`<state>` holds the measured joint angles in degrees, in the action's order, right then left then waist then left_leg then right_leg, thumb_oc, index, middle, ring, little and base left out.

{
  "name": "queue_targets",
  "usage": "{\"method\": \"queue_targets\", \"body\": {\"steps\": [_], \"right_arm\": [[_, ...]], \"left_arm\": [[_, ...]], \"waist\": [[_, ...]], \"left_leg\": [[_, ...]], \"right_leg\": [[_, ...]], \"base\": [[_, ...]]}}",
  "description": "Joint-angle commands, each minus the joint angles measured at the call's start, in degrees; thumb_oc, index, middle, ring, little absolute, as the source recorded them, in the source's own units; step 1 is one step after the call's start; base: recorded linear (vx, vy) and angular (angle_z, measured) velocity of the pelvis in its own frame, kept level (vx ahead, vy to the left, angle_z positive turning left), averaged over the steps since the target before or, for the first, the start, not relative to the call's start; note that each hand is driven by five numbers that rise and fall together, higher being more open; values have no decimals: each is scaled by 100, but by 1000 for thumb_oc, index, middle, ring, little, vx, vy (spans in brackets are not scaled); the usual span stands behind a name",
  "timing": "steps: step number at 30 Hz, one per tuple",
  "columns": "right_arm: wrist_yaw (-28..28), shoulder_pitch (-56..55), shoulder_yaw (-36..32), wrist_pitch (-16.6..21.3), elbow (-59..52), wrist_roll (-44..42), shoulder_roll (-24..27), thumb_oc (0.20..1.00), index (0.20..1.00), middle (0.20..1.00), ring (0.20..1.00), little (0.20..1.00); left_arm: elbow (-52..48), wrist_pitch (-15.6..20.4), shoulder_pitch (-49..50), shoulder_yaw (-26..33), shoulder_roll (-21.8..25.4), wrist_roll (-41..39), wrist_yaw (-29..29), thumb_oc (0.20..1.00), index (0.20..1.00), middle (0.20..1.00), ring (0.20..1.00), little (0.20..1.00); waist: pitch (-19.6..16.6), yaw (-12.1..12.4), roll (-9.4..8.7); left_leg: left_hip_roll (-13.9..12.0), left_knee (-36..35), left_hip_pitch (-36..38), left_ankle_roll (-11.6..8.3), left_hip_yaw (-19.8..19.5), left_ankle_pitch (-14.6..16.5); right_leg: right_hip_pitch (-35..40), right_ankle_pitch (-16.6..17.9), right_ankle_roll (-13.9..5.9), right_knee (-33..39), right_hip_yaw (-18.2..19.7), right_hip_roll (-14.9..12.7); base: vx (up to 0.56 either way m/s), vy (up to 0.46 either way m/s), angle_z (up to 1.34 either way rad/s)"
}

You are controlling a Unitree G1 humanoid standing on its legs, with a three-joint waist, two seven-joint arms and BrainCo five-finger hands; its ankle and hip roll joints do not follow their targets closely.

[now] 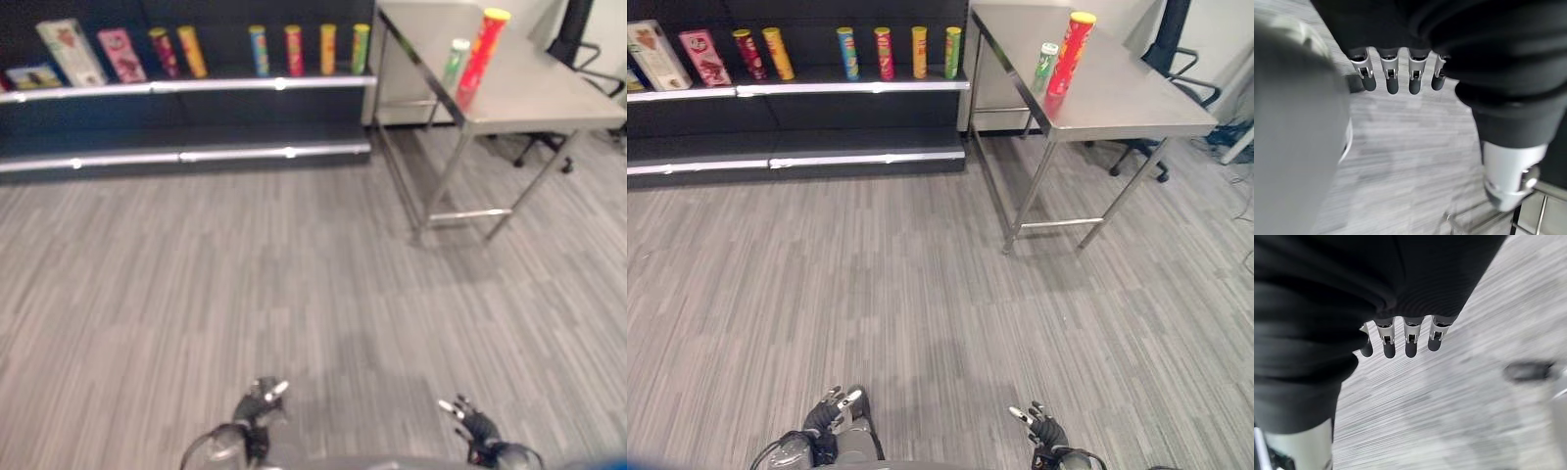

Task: Put the goods on the table back onto the shelves and tidy them up.

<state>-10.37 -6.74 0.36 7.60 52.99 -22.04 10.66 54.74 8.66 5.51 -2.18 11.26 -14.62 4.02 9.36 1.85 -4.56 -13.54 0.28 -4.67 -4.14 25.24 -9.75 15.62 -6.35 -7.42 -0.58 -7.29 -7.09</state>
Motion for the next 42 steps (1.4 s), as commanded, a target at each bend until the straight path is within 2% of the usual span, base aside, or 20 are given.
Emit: {"method": "queue_targets", "body": {"steps": [1, 2, 4, 5, 6, 7, 8, 12, 15, 16, 20, 24, 28, 29, 32, 34, 35, 36, 38, 42], "right_arm": [[-11, 51, 278, 134, 116, 156, 356, 1000, 1000, 1000, 1000, 1000], [33, 26, 208, 122, 35, 124, 338, 1000, 1000, 1000, 1000, 1000], [33, 25, 208, 122, 34, 124, 337, 1000, 1000, 1000, 1000, 1000], [81, 64, 171, 120, 57, 116, 309, 1000, 1000, 1000, 1000, 1000], [121, 88, 139, 79, -5, 149, 280, 1000, 1000, 1000, 1000, 1000], [122, 89, 139, 78, -5, 149, 282, 1000, 1000, 1000, 1000, 1000], [129, 69, 79, 70, 6, 143, 259, 1000, 1000, 1000, 1000, 1000], [168, -44, -32, 48, -28, 165, 268, 1000, 1000, 1000, 1000, 1000], [173, -101, -83, 60, 30, 192, 277, 1000, 1000, 1000, 1000, 1000], [188, -133, -89, 62, 53, 247, 311, 1000, 1000, 1000, 1000, 1000], [206, -140, -98, 77, 90, 325, 339, 1000, 1000, 1000, 1000, 1000], [203, -127, -185, 67, 141, 334, 411, 1000, 1000, 1000, 1000, 1000], [199, -121, -220, 50, 179, 325, 509, 1000, 1000, 1000, 1000, 1000], [215, -14, -220, 65, 276, 282, 613, 1000, 1000, 1000, 1000, 1000], [208, 48, -235, 103, 160, 196, 686, 1000, 1000, 1000, 1000, 1000], [156, 43, -223, 124, -47, 106, 772, 1000, 1000, 1000, 1000, 1000], [200, 78, -188, 138, -179, 49, 844, 1000, 1000, 1000, 1000, 1000], [200, 80, -188, 138, -179, 49, 841, 1000, 1000, 1000, 1000, 1000], [219, 128, -188, 154, -197, -5, 897, 1000, 1000, 1000, 1000, 1000], [172, 144, -91, 120, -86, 99, 936, 1000, 1000, 1000, 1000, 1000]], "left_arm": [[64, 152, 170, 50, -286, 90, 31, 1000, 1000, 1000, 1000, 1000], [-109, 158, 88, 46, -214, 30, 32, 1000, 1000, 1000, 1000, 1000], [-109, 158, 88, 46, -213, 30, 32, 1000, 1000, 1000, 1000, 1000], [-152, 161, -31, 80, -198, -29, 7, 1000, 1000, 1000, 1000, 1000], [-235, 155, -135, 96, -163, -6, 13, 1000, 1000, 1000, 1000, 1000], [-235, 154, -136, 96, -165, -5, 13, 1000, 1000, 1000, 1000, 1000], [-217, 158, -186, 122, -160, 26, 20, 1000, 1000, 1000, 1000, 1000], [-178, 193, -157, 62, -224, 72, 58, 1000, 1000, 1000, 1000, 1000], [-102, 241, -104, 45, -273, 112, 88, 1000, 1000, 1000, 1000, 1000], [-99, 252, -83, 64, -277, 147, 109, 1000, 1000, 1000, 1000, 1000], [-46, 261, -102, 82, -292, 235, 165, 1000, 1000, 1000, 1000, 1000], [42, 202, -143, 13, -378, 390, 208, 1000, 1000, 1000, 1000, 1000], [138, 203, -254, -101, -449, 506, 204, 1000, 1000, 1000, 1000, 1000], [115, 193, -348, -167, -494, 447, 135, 1000, 1000, 1000, 1000, 1000], [69, 178, -411, -230, -503, 377, 147, 1000, 1000, 1000, 1000, 1000], [-43, 161, -440, -467, -423, 509, 234, 1000, 1000, 1000, 1000, 1000], [-151, 150, -463, -528, -379, 392, 223, 1000, 1000, 1000, 1000, 1000], [-151, 150, -464, -528, -376, 392, 222, 1000, 1000, 1000, 1000, 1000], [-224, 143, -502, -611, -373, 402, 149, 1000, 1000, 1000, 1000, 1000], [-321, 136, -434, -631, -369, 347, 178, 1000, 1000, 1000, 1000, 1000]], "waist": [[-551, 184, 178], [-462, 119, 143], [-467, 123, 134], [-318, 4, 203], [-176, -95, 274], [-191, -87, 292], [-143, -150, 299], [-33, -415, 425], [-73, -524, 395], [-69, -596, 324], [-99, -623, 270], [-223, -673, 270], [-308, -759, 366], [-317, -803, 487], [-313, -833, 519], [-305, -926, 511], [-214, -907, 461], [-229, -920, 444], [-36, -827, 358], [75, -672, 310]], "left_leg": [[107, -528, 114, -234, 173, -446], [485, -528, 324, 75, 100, -96], [495, -528, 319, 79, 107, -94], [722, -528, 619, 276, -21, 180], [917, -528, 834, 435, -107, 405], [895, -528, 816, 431, -100, 400], [999, -528, 948, 477, -164, 519], [1184, -528, 1245, 417, -442, 735], [1302, -528, 1413, 309, -527, 953], [1390, -528, 1567, 218, -602, 1090], [1445, -528, 1774, 141, -678, 1275], [1601, -528, 2214, 124, -821, 1518], [1574, -528, 2482, 63, -913, 1528], [1440, -280, 2485, -45, -1004, 1349], [1302, 236, 2305, -233, -1022, 1090], [989, 1111, 1998, -543, -758, 729], [747, 2191, 1478, -835, -734, 278], [767, 2181, 1458, -828, -745, 260], [725, 3216, 1090, -1086, -786, -59], [342, 2843, 799, -930, -494, -82]], "right_leg": [[-79, 795, -168, -1111, -418, -153], [-619, 1616, -380, -2436, -372, -417], [-634, 1606, -385, -2454, -363, -428], [-1148, 2082, -412, -3250, -386, -660], [-1684, 2152, -413, -3954, -505, -869], [-1701, 2169, -402, -3938, -506, -846], [-1924, 2028, -390, -3995, -687, -1062], [-2183, 1558, -219, -2626, -1004, -1058], [-2354, 1804, -320, -1126, -975, -1028], [-2553, 2159, -490, -278, -925, -1081], [-2567, 2450, -663, 495, -1131, -1176], [-2514, 2658, -719, 455, -1263, -1227], [-2332, 2543, -621, 460, -1486, -1082], [-2177, 2488, -527, 448, -1482, -875], [-2072, 2370, -376, 462, -1577, -750], [-1883, 2165, -209, 557, -1623, -556], [-1682, 1785, 45, 558, -1627, -369], [-1698, 1788, 43, 558, -1635, -391], [-1473, 1593, 203, 558, -1591, -321], [-1273, 1358, 298, 558, -1517, -149]], "base": [[251, 269, -84], [168, 181, -33], [163, 179, 33], [301, 323, 35], [299, 322, 36], [251, 213, 47], [207, 84, 56], [294, 5, 44], [314, -102, 42], [421, -134, 39], [277, -75, 21], [459, -125, 10], [345, -175, 28], [471, -344, 48], [239, -221, 31], [301, -379, 3], [245, -334, -2], [225, -322, 0], [145, -216, -14], [215, -138, -33]]}}
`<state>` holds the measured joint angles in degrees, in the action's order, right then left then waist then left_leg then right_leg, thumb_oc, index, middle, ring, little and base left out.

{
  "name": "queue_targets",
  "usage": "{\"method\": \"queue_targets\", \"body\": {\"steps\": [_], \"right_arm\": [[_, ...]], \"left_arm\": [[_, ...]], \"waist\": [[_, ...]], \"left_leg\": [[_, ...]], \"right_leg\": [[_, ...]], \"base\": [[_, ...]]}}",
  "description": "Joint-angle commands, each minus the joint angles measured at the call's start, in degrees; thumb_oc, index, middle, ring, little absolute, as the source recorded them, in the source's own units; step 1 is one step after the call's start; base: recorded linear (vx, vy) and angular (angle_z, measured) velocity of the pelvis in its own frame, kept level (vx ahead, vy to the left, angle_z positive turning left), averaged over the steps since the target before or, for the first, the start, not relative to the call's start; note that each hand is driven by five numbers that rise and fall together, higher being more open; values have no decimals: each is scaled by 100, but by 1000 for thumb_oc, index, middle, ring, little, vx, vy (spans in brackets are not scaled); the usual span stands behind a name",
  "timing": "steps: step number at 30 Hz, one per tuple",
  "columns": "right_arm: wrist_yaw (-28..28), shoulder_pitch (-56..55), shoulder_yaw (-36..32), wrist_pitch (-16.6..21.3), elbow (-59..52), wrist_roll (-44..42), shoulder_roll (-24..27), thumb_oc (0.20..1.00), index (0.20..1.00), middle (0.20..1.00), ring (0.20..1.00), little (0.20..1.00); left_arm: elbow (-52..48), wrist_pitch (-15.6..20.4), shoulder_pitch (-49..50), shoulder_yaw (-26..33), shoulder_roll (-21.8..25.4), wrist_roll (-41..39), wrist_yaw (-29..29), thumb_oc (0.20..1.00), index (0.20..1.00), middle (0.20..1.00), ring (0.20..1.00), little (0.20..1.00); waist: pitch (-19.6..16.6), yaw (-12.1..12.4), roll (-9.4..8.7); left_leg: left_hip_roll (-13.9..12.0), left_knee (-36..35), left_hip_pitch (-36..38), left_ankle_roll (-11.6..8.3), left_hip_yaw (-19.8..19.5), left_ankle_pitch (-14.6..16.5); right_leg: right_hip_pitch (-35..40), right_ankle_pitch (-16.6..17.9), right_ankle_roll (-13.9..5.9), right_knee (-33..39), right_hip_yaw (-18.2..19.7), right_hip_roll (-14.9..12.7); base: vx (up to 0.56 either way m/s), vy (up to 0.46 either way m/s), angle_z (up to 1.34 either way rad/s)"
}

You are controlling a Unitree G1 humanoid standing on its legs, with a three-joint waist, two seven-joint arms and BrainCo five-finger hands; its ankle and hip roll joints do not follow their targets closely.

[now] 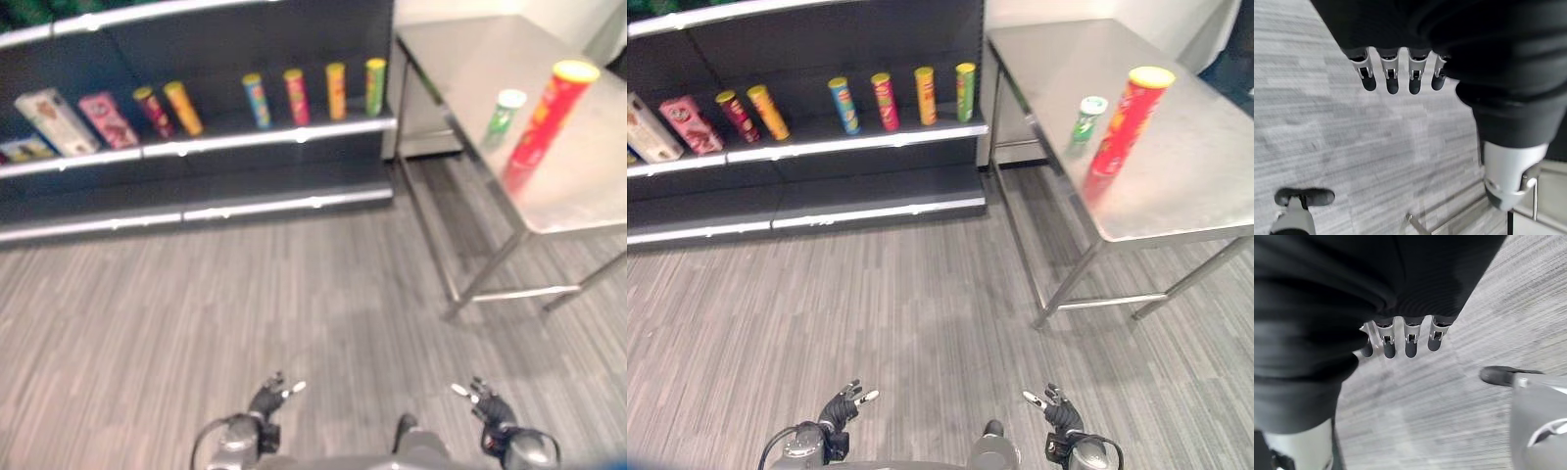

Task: Put the goods on the table back onto the shelves and tidy them up.

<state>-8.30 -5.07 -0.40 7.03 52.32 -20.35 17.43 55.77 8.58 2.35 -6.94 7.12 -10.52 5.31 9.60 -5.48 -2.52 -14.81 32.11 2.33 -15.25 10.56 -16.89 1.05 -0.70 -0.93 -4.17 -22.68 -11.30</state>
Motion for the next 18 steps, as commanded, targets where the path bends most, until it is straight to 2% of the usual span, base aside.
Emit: {"method": "queue_targets", "body": {"steps": [1, 2, 3, 4, 6, 8, 9, 10, 13, 14, 18], "right_arm": [[-51, -25, 13, 175, -4, -50, 247, 1000, 1000, 1000, 1000, 1000], [-57, -33, 36, 180, 23, -16, 229, 1000, 1000, 1000, 1000, 1000], [-69, -75, 99, 170, -68, 61, 194, 1000, 1000, 1000, 1000, 1000], [-68, -75, 99, 169, -69, 61, 193, 1000, 1000, 1000, 1000, 1000], [-84, -115, 125, 164, -101, 98, 193, 1000, 1000, 1000, 1000, 1000], [-66, -100, 151, 179, -90, 162, 238, 1000, 1000, 1000, 1000, 1000], [-73, -43, 205, 195, -59, 186, 241, 1000, 1000, 1000, 1000, 1000], [-73, -43, 205, 196, -58, 186, 240, 1000, 1000, 1000, 1000, 1000], [-102, -11, 308, 155, 12, 262, 137, 1000, 1000, 1000, 1000, 1000], [-102, -11, 309, 156, 12, 262, 137, 1000, 1000, 1000, 1000, 1000], [-67, 7, 272, 124, 164, 254, -16, 1000, 1000, 1000, 1000, 1000]], "left_arm": [[-403, 145, -86, -121, 40, -70, 39, 1000, 1000, 1000, 1000, 1000], [-378, 148, -35, -77, 22, -49, 38, 1000, 1000, 1000, 1000, 1000], [-352, 165, 56, -11, 28, -19, 37, 1000, 1000, 1000, 1000, 1000], [-352, 165, 57, -11, 29, -19, 37, 1000, 1000, 1000, 1000, 1000], [-381, 177, 148, -27, 39, -13, 50, 1000, 1000, 1000, 1000, 1000], [-365, 189, 192, -70, 67, 2, 58, 1000, 1000, 1000, 1000, 1000], [-348, 182, 208, -75, 103, 32, 64, 1000, 1000, 1000, 1000, 1000], [-348, 182, 208, -74, 104, 33, 64, 1000, 1000, 1000, 1000, 1000], [-322, 191, 297, 18, 111, 76, 53, 1000, 1000, 1000, 1000, 1000], [-321, 192, 297, 19, 112, 77, 53, 1000, 1000, 1000, 1000, 1000], [-371, 204, 271, 90, 187, 52, 9, 1000, 1000, 1000, 1000, 1000]], "waist": [[28, 79, 119], [20, 133, 172], [-56, 213, 249], [-63, 217, 244], [-129, 257, 333], [-157, 288, 367], [-148, 325, 365], [-136, 333, 360], [-339, 436, 363], [-337, 442, 360], [-474, 485, 252]], "left_leg": [[336, -628, 34, 252, 1037, 631], [184, -1088, 44, 327, 1120, 690], [63, -2632, 77, 440, 1106, 664], [77, -2663, 84, 445, 1115, 644], [-61, -3610, -5, 390, 1036, 374], [-360, -3711, -534, 186, 981, 37], [-413, -3711, -537, 116, 1047, -99], [-410, -3711, -518, 116, 1058, -95], [-306, -3711, -349, 188, 1086, 209], [-304, -3711, -342, 189, 1094, 212], [2, -3711, -120, 441, 1409, 477]], "right_leg": [[209, 743, -366, 917, 52, 302], [254, 693, -412, 917, 125, 358], [322, 578, -541, 917, 210, 383], [312, 582, -543, 917, 215, 375], [399, 464, -582, 917, 273, 395], [612, 321, -565, 917, 376, 440], [767, 236, -558, 917, 487, 491], [779, 234, -559, 917, 496, 487], [919, 70, -584, 917, 737, 505], [920, 70, -586, 917, 744, 502], [1073, 154, -744, 917, 746, 229]], "base": [[262, -14, -8], [376, 100, -16], [290, 113, -31], [288, 132, -52], [219, 83, -64], [381, 110, -47], [358, 101, -28], [288, 93, -25], [246, 116, -78], [241, 177, -101], [213, 185, -20]]}}
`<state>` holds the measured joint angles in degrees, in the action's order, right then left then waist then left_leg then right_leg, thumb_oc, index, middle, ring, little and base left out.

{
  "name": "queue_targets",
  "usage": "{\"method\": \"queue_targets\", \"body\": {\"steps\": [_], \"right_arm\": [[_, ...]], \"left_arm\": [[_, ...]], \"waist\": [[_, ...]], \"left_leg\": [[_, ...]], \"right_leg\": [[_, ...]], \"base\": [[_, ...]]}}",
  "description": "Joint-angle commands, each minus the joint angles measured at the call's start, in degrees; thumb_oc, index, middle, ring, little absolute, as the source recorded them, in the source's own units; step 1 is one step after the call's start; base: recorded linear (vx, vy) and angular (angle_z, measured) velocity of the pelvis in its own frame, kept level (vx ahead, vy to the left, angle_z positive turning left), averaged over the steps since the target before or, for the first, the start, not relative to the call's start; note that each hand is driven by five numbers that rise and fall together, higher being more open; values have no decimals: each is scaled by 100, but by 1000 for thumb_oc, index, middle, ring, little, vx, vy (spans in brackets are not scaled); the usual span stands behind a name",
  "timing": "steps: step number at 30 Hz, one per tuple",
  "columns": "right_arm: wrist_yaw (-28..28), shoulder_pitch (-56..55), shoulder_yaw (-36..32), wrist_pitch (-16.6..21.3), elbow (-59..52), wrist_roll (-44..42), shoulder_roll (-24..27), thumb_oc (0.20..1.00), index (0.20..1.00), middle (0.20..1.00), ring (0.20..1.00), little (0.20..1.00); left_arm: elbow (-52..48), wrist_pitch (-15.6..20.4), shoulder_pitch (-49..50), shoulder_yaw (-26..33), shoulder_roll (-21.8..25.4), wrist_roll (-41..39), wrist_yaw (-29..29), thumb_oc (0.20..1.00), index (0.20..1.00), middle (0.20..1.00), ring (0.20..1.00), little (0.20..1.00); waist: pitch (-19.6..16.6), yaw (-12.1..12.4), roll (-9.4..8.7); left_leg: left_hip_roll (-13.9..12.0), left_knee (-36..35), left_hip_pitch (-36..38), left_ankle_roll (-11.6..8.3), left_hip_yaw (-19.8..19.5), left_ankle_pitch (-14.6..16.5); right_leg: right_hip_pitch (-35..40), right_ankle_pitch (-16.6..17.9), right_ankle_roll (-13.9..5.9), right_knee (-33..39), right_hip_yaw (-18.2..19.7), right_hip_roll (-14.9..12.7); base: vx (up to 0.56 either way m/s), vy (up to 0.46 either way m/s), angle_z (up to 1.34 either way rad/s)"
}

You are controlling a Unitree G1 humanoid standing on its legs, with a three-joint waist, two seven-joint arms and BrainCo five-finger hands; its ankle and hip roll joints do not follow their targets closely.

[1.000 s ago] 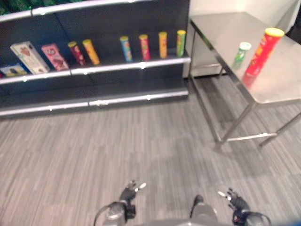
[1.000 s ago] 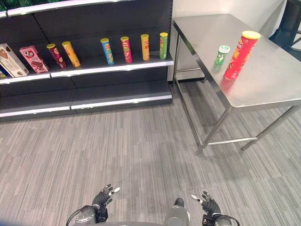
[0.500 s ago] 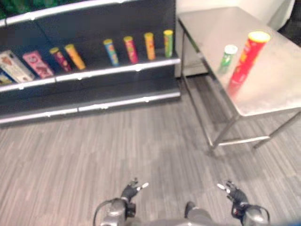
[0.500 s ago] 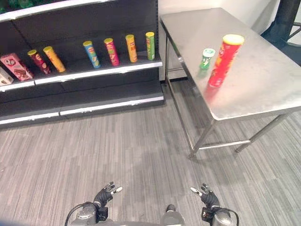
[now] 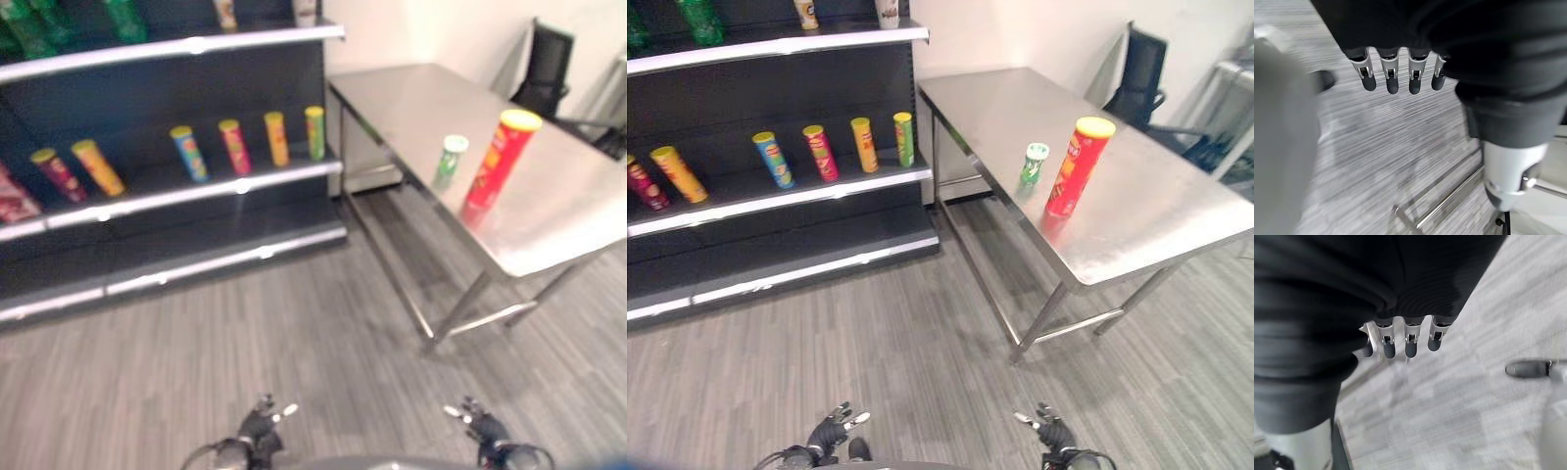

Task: Put the goods on the table back onto the shelves and tidy them up.

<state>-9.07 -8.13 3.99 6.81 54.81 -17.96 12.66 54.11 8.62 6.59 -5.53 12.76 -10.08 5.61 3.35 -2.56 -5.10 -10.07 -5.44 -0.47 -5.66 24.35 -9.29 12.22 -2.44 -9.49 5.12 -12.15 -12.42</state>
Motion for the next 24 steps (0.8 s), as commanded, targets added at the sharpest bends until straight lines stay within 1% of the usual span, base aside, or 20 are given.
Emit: {"method": "queue_targets", "body": {"steps": [1, 2, 3, 4, 5, 6, 7, 8, 9, 10, 11, 12, 13, 14, 15, 16, 17, 21, 22, 24], "right_arm": [[1, 291, -157, 139, -14, 60, 430, 1000, 1000, 1000, 1000, 1000], [1, 287, -137, 130, 46, 96, 390, 1000, 1000, 1000, 1000, 1000], [24, 282, -152, 142, 62, 87, 364, 1000, 1000, 1000, 1000, 1000], [20, 249, -169, 150, 29, 54, 345, 1000, 1000, 1000, 1000, 1000], [22, 241, -184, 168, 6, 35, 350, 1000, 1000, 1000, 1000, 1000], [27, 230, -203, 168, -108, 13, 346, 1000, 1000, 1000, 1000, 1000], [45, 230, -211, 171, -196, -6, 335, 1000, 1000, 1000, 1000, 1000], [65, 250, -228, 168, -195, -12, 316, 1000, 1000, 1000, 1000, 1000], [86, 241, -239, 139, -214, -1, 272, 1000, 1000, 1000, 1000, 1000], [90, 221, -258, 126, -195, 3, 244, 1000, 1000, 1000, 1000, 1000], [85, 181, -232, 104, -270, 43, 251, 1000, 1000, 1000, 1000, 1000], [85, 178, -231, 102, -273, 43, 251, 1000, 1000, 1000, 1000, 1000], [99, 167, -224, 96, -318, 65, 254, 1000, 1000, 1000, 1000, 1000], [120, 162, -241, 106, -308, 104, 280, 1000, 1000, 1000, 1000, 1000], [120, 160, -241, 106, -308, 104, 281, 1000, 1000, 1000, 1000, 1000], [138, 133, -248, 129, -320, 145, 294, 1000, 1000, 1000, 1000, 1000], [135, 105, -270, 144, -277, 169, 297, 1000, 1000, 1000, 1000, 1000], [104, 12, -329, 157, -167, 162, 319, 1000, 1000, 1000, 1000, 1000], [84, -40, -387, 141, -115, 140, 326, 1000, 1000, 1000, 1000, 1000], [83, -40, -387, 141, -115, 140, 327, 1000, 1000, 1000, 1000, 1000]], "left_arm": [[-241, 204, -164, -9, -361, -11, -43, 1000, 1000, 1000, 1000, 1000], [-258, 213, -192, 33, -334, -33, -66, 1000, 1000, 1000, 1000, 1000], [-309, 204, -228, 65, -309, -89, -91, 1000, 1000, 1000, 1000, 1000], [-333, 203, -264, 77, -288, -124, -105, 1000, 1000, 1000, 1000, 1000], [-378, 201, -289, 59, -270, -150, -107, 1000, 1000, 1000, 1000, 1000], [-456, 197, -307, 46, -236, -177, -113, 1000, 1000, 1000, 1000, 1000], [-460, 193, -338, 50, -213, -182, -128, 1000, 1000, 1000, 1000, 1000], [-441, 185, -381, 72, -198, -176, -139, 1000, 1000, 1000, 1000, 1000], [-406, 170, -407, 124, -208, -171, -142, 1000, 1000, 1000, 1000, 1000], [-398, 162, -411, 160, -228, -169, -135, 1000, 1000, 1000, 1000, 1000], [-356, 169, -402, 165, -243, -173, -115, 1000, 1000, 1000, 1000, 1000], [-354, 171, -401, 165, -243, -173, -114, 1000, 1000, 1000, 1000, 1000], [-306, 190, -398, 153, -251, -162, -109, 1000, 1000, 1000, 1000, 1000], [-324, 207, -378, 140, -262, -140, -99, 1000, 1000, 1000, 1000, 1000], [-325, 208, -376, 139, -262, -140, -99, 1000, 1000, 1000, 1000, 1000], [-286, 248, -379, 117, -259, -95, -69, 1000, 1000, 1000, 1000, 1000], [-284, 230, -386, 65, -280, -37, -24, 1000, 1000, 1000, 1000, 1000], [-192, 186, -435, 6, -335, 82, 35, 1000, 1000, 1000, 1000, 1000], [-107, 172, -458, -20, -370, 139, 61, 1000, 1000, 1000, 1000, 1000], [-105, 173, -459, -20, -371, 140, 61, 1000, 1000, 1000, 1000, 1000]], "waist": [[135, 238, 463], [121, 270, 426], [153, 275, 407], [211, 248, 388], [291, 200, 379], [408, 135, 390], [509, 58, 437], [583, 33, 466], [602, 11, 467], [588, 7, 437], [583, -57, 374], [590, -69, 383], [598, -112, 329], [589, -150, 246], [591, -152, 256], [588, -190, 192], [579, -227, 175], [515, -302, 181], [449, -345, 219], [455, -354, 225]], "left_leg": [[-306, 44, 244, -369, 100, -138], [-170, 44, 301, -238, 154, 14], [-33, 44, 380, -119, 179, 137], [101, 44, 442, -1, 132, 235], [208, 44, 496, 97, 59, 299], [273, 44, 547, 183, -24, 363], [292, 44, 593, 253, -76, 414], [306, 44, 656, 290, -92, 482], [356, 44, 712, 301, -82, 571], [432, 44, 749, 293, -93, 635], [543, 44, 766, 249, -187, 718], [533, 44, 776, 245, -200, 722], [574, 44, 784, 200, -241, 772], [652, 44, 818, 145, -282, 875], [640, 44, 826, 141, -285, 882], [666, 44, 898, 87, -308, 966], [685, 44, 969, 53, -326, 1045], [767, 44, 1204, 38, -395, 1192], [786, 44, 1332, 8, -425, 1274], [779, 44, 1338, 6, -434, 1275]], "right_leg": [[-55, 359, 3, -239, -372, 178], [-219, 419, -69, -677, -395, 5], [-469, 601, -157, -1267, -357, -186], [-758, 897, -245, -1865, -215, -328], [-994, 1184, -293, -2336, -59, -442], [-1307, 1395, -286, -2800, 89, -502], [-1569, 1419, -250, -3268, 256, -454], [-1805, 1380, -215, -3584, 260, -477], [-1923, 1397, -193, -3588, 182, -554], [-1987, 1391, -182, -3381, 88, -622], [-2031, 1382, -147, -2620, -11, -609], [-1997, 1387, -148, -2592, -34, -600], [-2001, 1421, -155, -1926, -63, -591], [-2069, 1564, -233, -1008, -104, -555], [-2039, 1582, -234, -969, -118, -541], [-2133, 1875, -369, -374, -208, -551], [-2210, 1963, -428, -144, -289, -541], [-2173, 2091, -454, -178, -426, -562], [-2073, 1996, -413, -222, -533, -543], [-2058, 1995, -412, -217, -546, -539]], "base": [[199, 235, -41], [168, 253, -32], [126, 247, -15], [108, 255, -2], [82, 241, 13], [67, 237, 27], [69, 227, 46], [120, 204, 37], [185, 140, 22], [303, 54, 7], [238, 4, 2], [227, -57, -2], [200, -101, 10], [201, -101, 9], [269, -115, 18], [295, -103, 13], [379, -130, 16], [306, -120, 35], [278, -144, 45], [168, -126, 33]]}}
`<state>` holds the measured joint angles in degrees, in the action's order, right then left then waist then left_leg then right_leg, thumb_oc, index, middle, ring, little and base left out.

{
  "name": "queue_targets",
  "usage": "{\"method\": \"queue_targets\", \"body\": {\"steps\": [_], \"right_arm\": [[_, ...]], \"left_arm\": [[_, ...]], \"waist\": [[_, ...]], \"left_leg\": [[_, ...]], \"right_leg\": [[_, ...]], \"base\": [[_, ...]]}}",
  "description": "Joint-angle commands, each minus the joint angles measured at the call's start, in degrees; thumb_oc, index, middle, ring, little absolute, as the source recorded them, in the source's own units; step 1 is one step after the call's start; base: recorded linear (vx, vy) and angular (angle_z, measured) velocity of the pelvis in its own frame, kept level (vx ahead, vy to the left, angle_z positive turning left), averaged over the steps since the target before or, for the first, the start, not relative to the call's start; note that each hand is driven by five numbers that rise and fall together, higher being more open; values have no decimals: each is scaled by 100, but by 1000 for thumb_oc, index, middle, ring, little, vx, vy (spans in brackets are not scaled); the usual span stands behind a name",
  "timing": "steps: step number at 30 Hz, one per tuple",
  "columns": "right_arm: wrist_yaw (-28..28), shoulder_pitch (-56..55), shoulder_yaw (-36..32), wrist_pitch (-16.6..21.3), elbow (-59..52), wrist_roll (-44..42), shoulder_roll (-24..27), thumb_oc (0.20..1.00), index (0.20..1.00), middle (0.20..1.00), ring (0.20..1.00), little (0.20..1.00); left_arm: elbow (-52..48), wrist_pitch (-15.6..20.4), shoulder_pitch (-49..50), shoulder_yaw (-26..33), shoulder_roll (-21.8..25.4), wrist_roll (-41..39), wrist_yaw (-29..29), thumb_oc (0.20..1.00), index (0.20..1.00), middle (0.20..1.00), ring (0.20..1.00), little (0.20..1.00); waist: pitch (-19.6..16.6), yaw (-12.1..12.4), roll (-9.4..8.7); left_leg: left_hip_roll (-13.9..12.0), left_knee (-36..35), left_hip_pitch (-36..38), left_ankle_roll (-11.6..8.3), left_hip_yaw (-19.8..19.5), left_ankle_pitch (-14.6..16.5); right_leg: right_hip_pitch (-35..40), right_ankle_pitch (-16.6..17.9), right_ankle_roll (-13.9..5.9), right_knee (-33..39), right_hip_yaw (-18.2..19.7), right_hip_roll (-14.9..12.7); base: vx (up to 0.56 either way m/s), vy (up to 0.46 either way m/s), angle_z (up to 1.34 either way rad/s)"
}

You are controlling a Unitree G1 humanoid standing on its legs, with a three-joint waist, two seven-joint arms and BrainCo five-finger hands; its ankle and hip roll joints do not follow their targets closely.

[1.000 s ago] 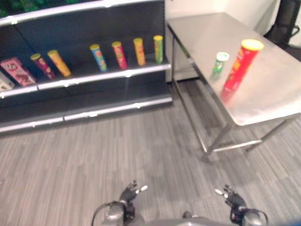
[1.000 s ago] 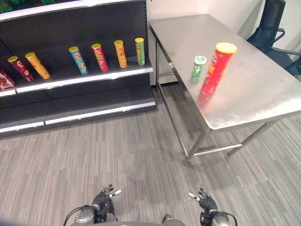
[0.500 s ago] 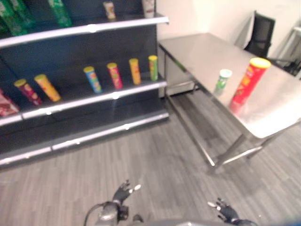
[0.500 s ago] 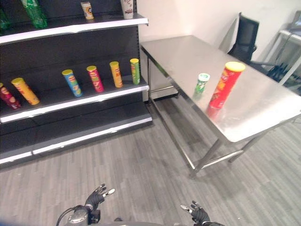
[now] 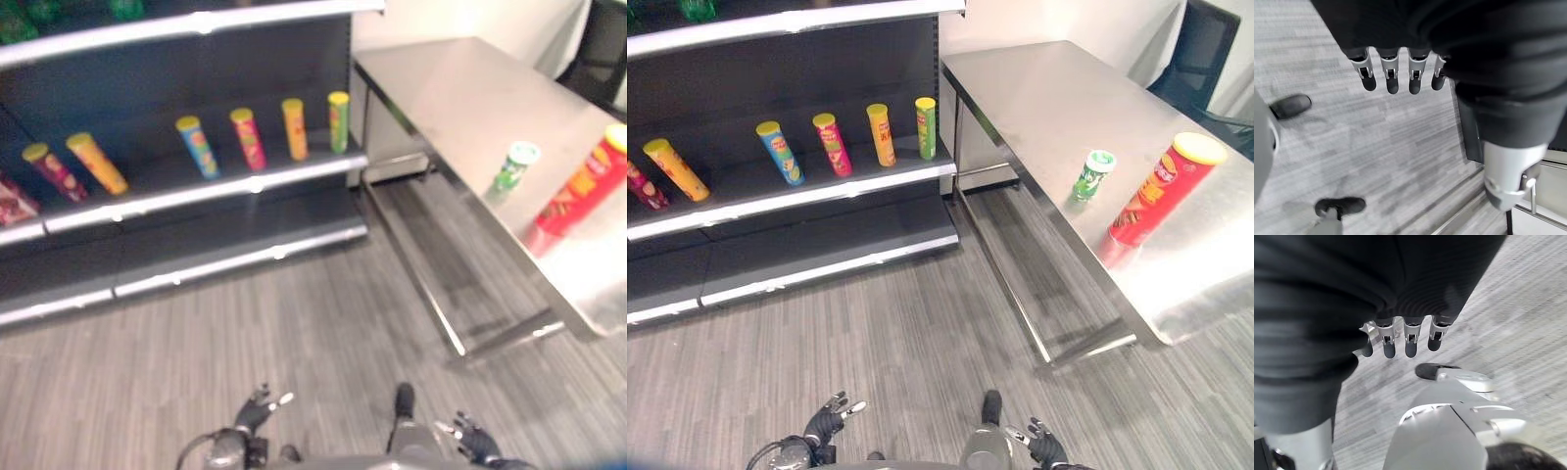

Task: Put the goods on the table back onto the shelves and tidy them up.

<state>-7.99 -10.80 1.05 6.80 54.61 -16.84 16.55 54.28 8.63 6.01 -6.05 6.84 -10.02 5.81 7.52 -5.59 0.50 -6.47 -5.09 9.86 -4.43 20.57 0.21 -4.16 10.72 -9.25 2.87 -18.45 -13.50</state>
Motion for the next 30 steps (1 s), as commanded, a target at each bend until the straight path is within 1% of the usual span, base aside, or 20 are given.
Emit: {"method": "queue_targets", "body": {"steps": [1, 2, 3, 4, 5, 6, 7, 8, 10, 12, 13, 15, 16, 17, 18, 19, 20, 22, 25, 30], "right_arm": [[-33, 258, -61, 109, 81, 41, 2, 1000, 1000, 1000, 1000, 1000], [-5, 255, -147, 130, 163, 12, 74, 1000, 1000, 1000, 1000, 1000], [26, 271, -180, 142, 219, -17, 128, 1000, 1000, 1000, 1000, 1000], [25, 272, -181, 143, 221, -17, 130, 1000, 1000, 1000, 1000, 1000], [54, 331, -248, 154, 297, -117, 196, 1000, 1000, 1000, 1000, 1000], [53, 333, -249, 155, 299, -117, 196, 1000, 1000, 1000, 1000, 1000], [38, 344, -232, 137, 402, -133, 242, 1000, 1000, 1000, 1000, 1000], [21, 343, -203, 120, 401, -133, 268, 1000, 1000, 1000, 1000, 1000], [14, 341, -181, 121, 425, -125, 278, 1000, 1000, 1000, 1000, 1000], [15, 358, -198, 101, 526, -154, 318, 1000, 1000, 1000, 1000, 1000], [14, 380, -227, 83, 618, -164, 299, 1000, 1000, 1000, 1000, 1000], [14, 362, -205, 78, 667, -102, 307, 1000, 1000, 1000, 1000, 1000], [14, 361, -205, 77, 667, -102, 307, 1000, 1000, 1000, 1000, 1000], [21, 351, -200, 78, 619, -85, 317, 1000, 1000, 1000, 1000, 1000], [14, 347, -214, 83, 545, -98, 330, 1000, 1000, 1000, 1000, 1000], [14, 347, -214, 82, 544, -98, 329, 1000, 1000, 1000, 1000, 1000], [41, 356, -211, 91, 482, -111, 291, 1000, 1000, 1000, 1000, 1000], [52, 345, -238, 105, 443, -145, 245, 1000, 1000, 1000, 1000, 1000], [55, 309, -274, 129, 367, -155, 164, 1000, 1000, 1000, 1000, 1000], [27, 211, -317, 140, 387, -137, 129, 1000, 1000, 1000, 1000, 1000]], "left_arm": [[-29, 176, -462, -28, 195, 168, 1, 1000, 1000, 1000, 1000, 1000], [-44, 184, -497, -39, 181, 104, 32, 1000, 1000, 1000, 1000, 1000], [-77, 175, -509, -88, 196, 119, 44, 1000, 1000, 1000, 1000, 1000], [-78, 174, -509, -89, 195, 119, 44, 1000, 1000, 1000, 1000, 1000], [-119, 180, -561, -181, 226, 106, 60, 1000, 1000, 1000, 1000, 1000], [-118, 180, -563, -181, 226, 106, 60, 1000, 1000, 1000, 1000, 1000], [-283, 155, -557, -221, 262, 36, 29, 1000, 1000, 1000, 1000, 1000], [-310, 163, -553, -232, 272, -6, 15, 1000, 1000, 1000, 1000, 1000], [-303, 158, -566, -255, 283, -13, 16, 1000, 1000, 1000, 1000, 1000], [-343, 146, -588, -293, 268, -24, -5, 1000, 1000, 1000, 1000, 1000], [-327, 142, -552, -250, 234, -41, 15, 1000, 1000, 1000, 1000, 1000], [-299, 137, -464, -259, 203, 10, 60, 1000, 1000, 1000, 1000, 1000], [-299, 137, -463, -260, 203, 10, 60, 1000, 1000, 1000, 1000, 1000], [-276, 146, -423, -285, 201, 40, 64, 1000, 1000, 1000, 1000, 1000], [-284, 151, -385, -310, 222, 55, 48, 1000, 1000, 1000, 1000, 1000], [-284, 151, -385, -310, 222, 55, 48, 1000, 1000, 1000, 1000, 1000], [-224, 190, -372, -252, 219, 67, 11, 1000, 1000, 1000, 1000, 1000], [-246, 189, -351, -208, 243, 33, -1, 1000, 1000, 1000, 1000, 1000], [-270, 205, -317, -10, 318, -14, -64, 1000, 1000, 1000, 1000, 1000], [-335, 215, -508, 147, 405, -70, -154, 1000, 1000, 1000, 1000, 1000]], "waist": [[-32, -83, -266], [-72, -92, -153], [-70, -111, -119], [-69, -116, -111], [-2, -139, -138], [-4, -152, -133], [120, -94, -167], [183, -62, -219], [224, -61, -293], [298, -17, -297], [259, -18, -200], [180, 71, -89], [166, 76, -93], [115, 84, -19], [78, 62, 52], [64, 65, 53], [18, 14, 84], [-31, -20, 79], [-97, -46, 22], [-132, -86, -148]], "left_leg": [[358, 9, 414, -190, -68, 255], [248, 9, 506, -281, -40, -5], [144, 303, 447, -393, 16, -142], [128, 325, 437, -402, 8, -130], [-91, 1207, 89, -683, 96, -410], [-108, 1243, 64, -690, 78, -395], [-273, 2189, -251, -932, -81, -772], [-259, 2629, -429, -1041, -155, -915], [-230, 2873, -585, -1057, -154, -1033], [-305, 2790, -705, -1057, -62, -1032], [-477, 2049, -697, -916, 98, -944], [-536, 752, -593, -707, 161, -788], [-524, 730, -597, -701, 169, -804], [-503, 183, -611, -655, 114, -849], [-461, 196, -521, -638, -32, -824], [-460, 196, -538, -636, -30, -829], [-310, 9, -434, -602, -87, -655], [-282, 9, -390, -568, 38, -548], [-142, 9, -281, -427, 276, -386], [-10, 9, -260, -305, 501, -249]], "right_leg": [[-231, 623, -358, 17, -85, -332], [-54, 485, -270, 86, -295, -212], [48, 382, -195, 106, -356, -125], [53, 378, -189, 108, -367, -115], [324, 178, -32, 207, -472, 5], [326, 174, -25, 208, -489, 13], [532, -8, 146, 213, -507, 119], [598, -78, 207, 213, -481, 128], [633, -124, 252, 213, -461, 87], [656, -225, 298, 213, -395, 179], [627, -282, 249, 213, -276, 300], [635, -355, 114, 213, -118, 318], [617, -350, 112, 213, -111, 310], [620, -383, 56, 213, -66, 311], [663, -467, 61, 213, 40, 364], [645, -462, 63, 213, 42, 363], [609, -393, 30, 213, 150, 368], [581, -344, 33, 213, 215, 339], [493, -245, -20, 213, 436, 286], [403, -143, -132, 213, 515, 177]], "base": [[296, -287, 18], [361, -375, 32], [202, -228, 60], [155, -254, 61], [89, -172, 37], [190, -332, 4], [138, -230, 0], [137, -225, 2], [49, -82, -8], [140, -66, -42], [228, 66, -54], [200, 146, -40], [140, 140, -56], [168, 124, -68], [168, 121, -65], [160, 152, -64], [93, 146, -83], [80, 128, -70], [62, 133, -41], [40, 122, -27]]}}
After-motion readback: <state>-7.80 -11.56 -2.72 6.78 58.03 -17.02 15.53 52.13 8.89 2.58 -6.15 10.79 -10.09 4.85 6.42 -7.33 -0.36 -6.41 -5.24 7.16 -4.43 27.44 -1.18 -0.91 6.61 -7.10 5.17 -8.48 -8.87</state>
